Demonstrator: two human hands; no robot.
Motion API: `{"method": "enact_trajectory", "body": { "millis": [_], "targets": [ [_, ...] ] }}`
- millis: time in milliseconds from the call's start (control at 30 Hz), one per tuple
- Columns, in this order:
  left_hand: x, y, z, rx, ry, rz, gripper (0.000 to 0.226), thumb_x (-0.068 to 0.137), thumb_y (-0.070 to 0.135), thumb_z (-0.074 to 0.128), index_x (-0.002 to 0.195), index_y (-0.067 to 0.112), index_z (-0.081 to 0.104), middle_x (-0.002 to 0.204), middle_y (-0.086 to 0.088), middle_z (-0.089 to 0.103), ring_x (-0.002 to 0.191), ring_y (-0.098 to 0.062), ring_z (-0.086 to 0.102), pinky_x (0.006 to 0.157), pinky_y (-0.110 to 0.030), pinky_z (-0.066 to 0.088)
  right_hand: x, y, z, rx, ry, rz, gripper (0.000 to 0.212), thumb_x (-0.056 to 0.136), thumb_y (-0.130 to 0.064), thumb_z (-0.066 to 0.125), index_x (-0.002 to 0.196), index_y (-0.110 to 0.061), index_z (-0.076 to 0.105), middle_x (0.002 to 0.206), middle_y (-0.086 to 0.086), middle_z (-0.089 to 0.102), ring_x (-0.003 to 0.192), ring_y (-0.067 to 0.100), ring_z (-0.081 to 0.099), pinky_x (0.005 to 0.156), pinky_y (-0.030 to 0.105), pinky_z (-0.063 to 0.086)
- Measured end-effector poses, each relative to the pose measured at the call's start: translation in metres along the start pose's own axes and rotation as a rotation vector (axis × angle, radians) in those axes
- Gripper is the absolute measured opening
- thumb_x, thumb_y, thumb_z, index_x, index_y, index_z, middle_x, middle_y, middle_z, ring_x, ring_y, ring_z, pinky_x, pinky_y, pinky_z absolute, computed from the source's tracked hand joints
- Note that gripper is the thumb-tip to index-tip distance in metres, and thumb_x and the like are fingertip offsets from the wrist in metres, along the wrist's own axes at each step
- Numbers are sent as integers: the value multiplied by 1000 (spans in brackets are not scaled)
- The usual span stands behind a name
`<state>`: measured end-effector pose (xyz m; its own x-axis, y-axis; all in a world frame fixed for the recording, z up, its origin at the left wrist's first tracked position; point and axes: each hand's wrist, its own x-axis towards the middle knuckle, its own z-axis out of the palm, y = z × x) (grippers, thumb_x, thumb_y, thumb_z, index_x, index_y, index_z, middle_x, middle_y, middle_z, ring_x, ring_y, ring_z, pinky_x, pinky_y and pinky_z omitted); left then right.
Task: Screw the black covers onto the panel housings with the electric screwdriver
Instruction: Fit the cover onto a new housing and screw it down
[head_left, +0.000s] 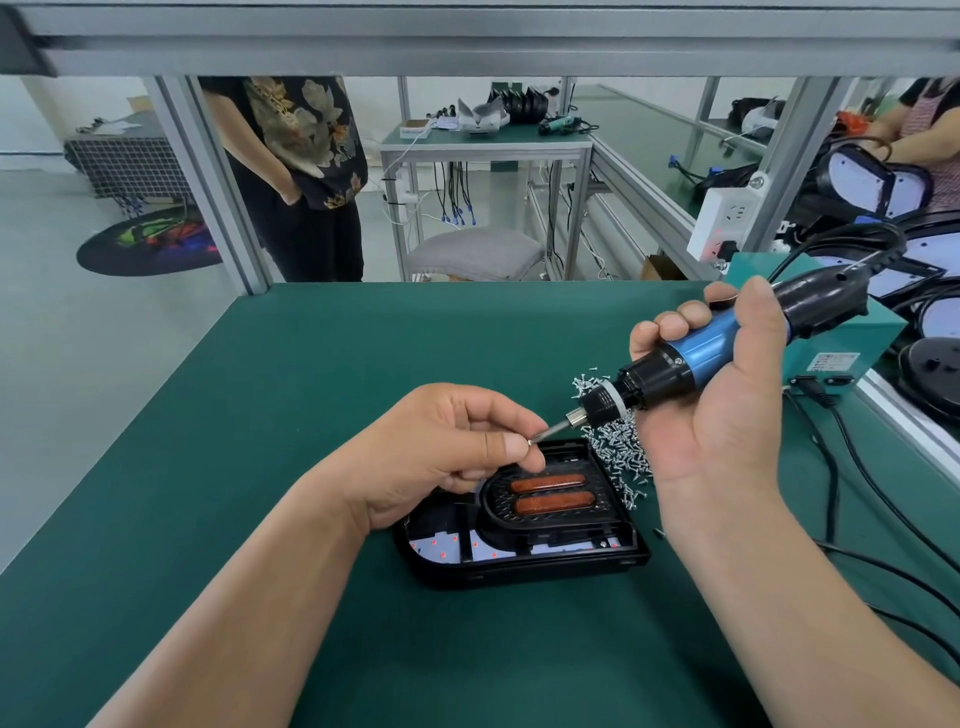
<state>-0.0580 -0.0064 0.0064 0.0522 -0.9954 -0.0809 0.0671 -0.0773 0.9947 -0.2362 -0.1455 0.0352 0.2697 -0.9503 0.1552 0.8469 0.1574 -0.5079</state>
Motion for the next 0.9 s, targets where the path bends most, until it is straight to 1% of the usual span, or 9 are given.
{"method": "enact_trajectory", "body": {
  "millis": [233,333,433,533,633,733,900],
  "targets": [
    [0,-2,-3,20,2,2,16,92,13,75,105,18,81,99,-15,79,54,-9,36,48,-15,33,-1,2,0,-44,-9,-10,21,105,-35,66,105,-16,56,81,-2,56,70,15,55,79,33,54],
    [2,-4,-4,56,34,19,16,91,14,76,106,19,81,100,-15,79,53,-8,38,49,-15,33,-3,2,2,-80,-11,-29,25,105,-39,66,106,-16,56,81,-2,57,70,14,57,79,33,55],
    [2,-5,-6,109,73,34,17,90,17,77,106,22,80,100,-14,80,55,-9,38,49,-16,34,-6,3,6,-133,-9,-61,32,105,-44,64,112,-15,54,83,-1,57,72,15,58,81,35,55],
    [2,-6,-9,141,106,46,18,89,18,78,106,24,80,100,-14,80,55,-10,37,50,-16,34,-9,7,8,-173,2,-75,35,104,-44,65,115,-14,52,85,0,57,75,16,59,84,36,56],
    [1,-6,-12,134,116,52,18,90,16,77,106,24,80,100,-15,80,53,-9,35,49,-16,33,-11,11,9,-181,38,-65,33,104,-42,66,114,-14,52,85,0,59,75,16,60,83,35,57],
    [1,-6,-15,105,116,64,19,91,15,76,108,22,79,100,-17,79,52,-7,37,48,-16,32,-10,12,7,-139,99,-22,34,102,-43,68,114,-15,55,86,0,60,75,16,61,84,36,58],
    [0,-2,-17,47,65,47,24,93,14,75,117,18,78,105,-20,78,55,-9,35,49,-16,34,-7,12,3,-64,176,43,37,102,-45,69,114,-13,55,85,2,61,74,19,61,82,37,58]
  ]
}}
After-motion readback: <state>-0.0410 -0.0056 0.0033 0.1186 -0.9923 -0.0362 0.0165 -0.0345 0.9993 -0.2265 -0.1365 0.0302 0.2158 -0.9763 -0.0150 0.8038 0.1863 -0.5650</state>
